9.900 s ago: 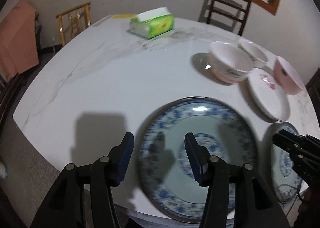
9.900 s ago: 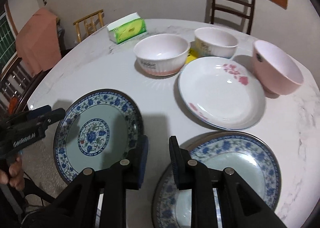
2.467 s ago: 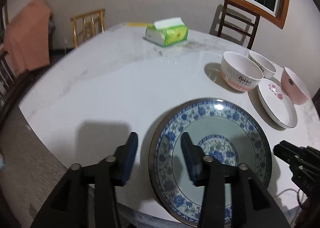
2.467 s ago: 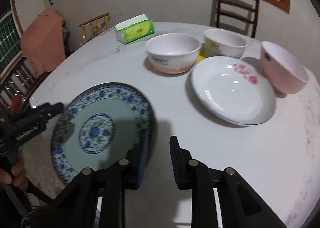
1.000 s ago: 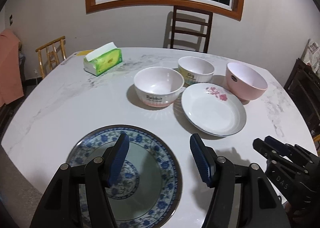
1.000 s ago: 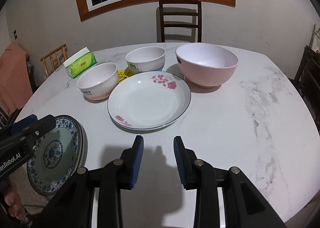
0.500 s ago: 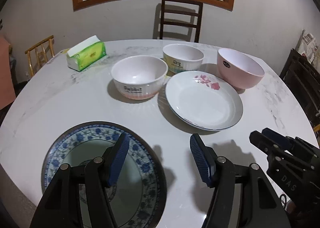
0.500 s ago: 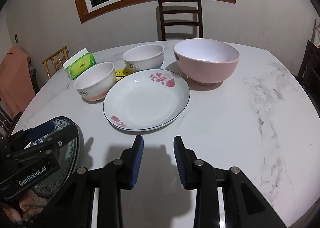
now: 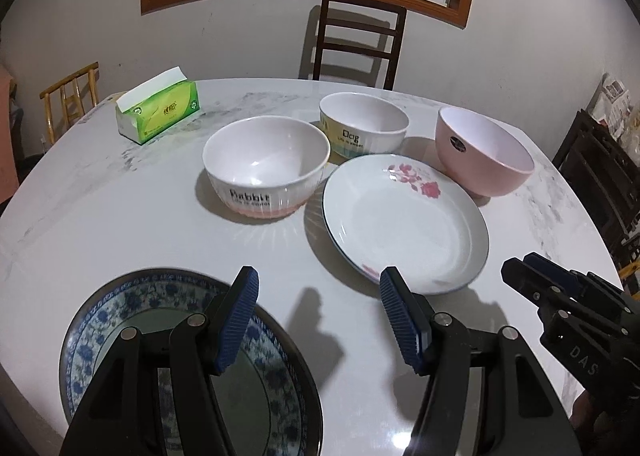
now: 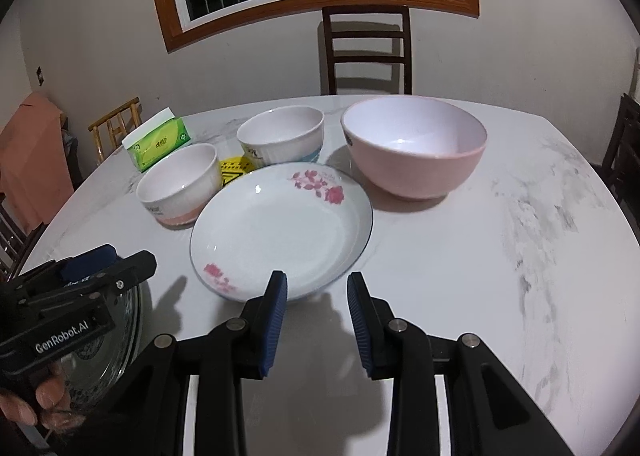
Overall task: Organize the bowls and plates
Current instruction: 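Open the left tool and pull both tools back from the stacked plates, then move the left tool to the pink-flowered white plate rim and close on it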
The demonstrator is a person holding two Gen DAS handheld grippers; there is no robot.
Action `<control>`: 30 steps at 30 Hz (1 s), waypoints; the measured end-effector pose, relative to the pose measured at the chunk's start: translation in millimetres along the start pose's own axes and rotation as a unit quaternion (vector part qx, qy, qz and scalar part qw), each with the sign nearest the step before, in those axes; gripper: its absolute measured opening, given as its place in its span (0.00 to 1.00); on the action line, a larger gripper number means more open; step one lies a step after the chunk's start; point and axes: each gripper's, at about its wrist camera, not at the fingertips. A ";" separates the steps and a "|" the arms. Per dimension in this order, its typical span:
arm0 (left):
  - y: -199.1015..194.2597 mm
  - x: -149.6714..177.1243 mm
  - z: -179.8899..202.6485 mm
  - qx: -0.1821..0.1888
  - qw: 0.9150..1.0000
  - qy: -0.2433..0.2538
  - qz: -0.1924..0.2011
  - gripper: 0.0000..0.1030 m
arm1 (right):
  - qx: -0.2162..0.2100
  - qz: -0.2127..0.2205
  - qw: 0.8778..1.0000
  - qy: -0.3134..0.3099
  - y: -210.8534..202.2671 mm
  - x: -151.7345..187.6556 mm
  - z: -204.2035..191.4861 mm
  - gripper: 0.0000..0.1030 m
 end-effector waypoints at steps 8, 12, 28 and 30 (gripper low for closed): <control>24.9 -7.5 -4.2 0.013 1.000 -0.017 -0.014 0.57 | -0.002 -0.015 1.000 -0.004 30.5 -10.1 20.1 0.31; 37.6 -8.9 -3.9 0.018 0.999 -0.024 -0.026 0.54 | -0.007 -0.022 1.000 0.000 46.5 -12.1 29.6 0.31; 77.7 -19.2 2.5 0.014 0.998 -0.030 -0.057 0.44 | -0.032 -0.055 0.998 0.008 100.9 -16.3 45.3 0.31; 81.2 -20.3 3.7 0.015 0.998 -0.029 -0.060 0.43 | -0.036 -0.056 0.998 0.012 104.4 -16.3 47.8 0.30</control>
Point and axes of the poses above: each gripper's, at about its wrist camera, not at the fingertips, and y roughly the way its jaws point, z to its right, x to its underside, and after that the axes turned 15 degrees about z, right-handed
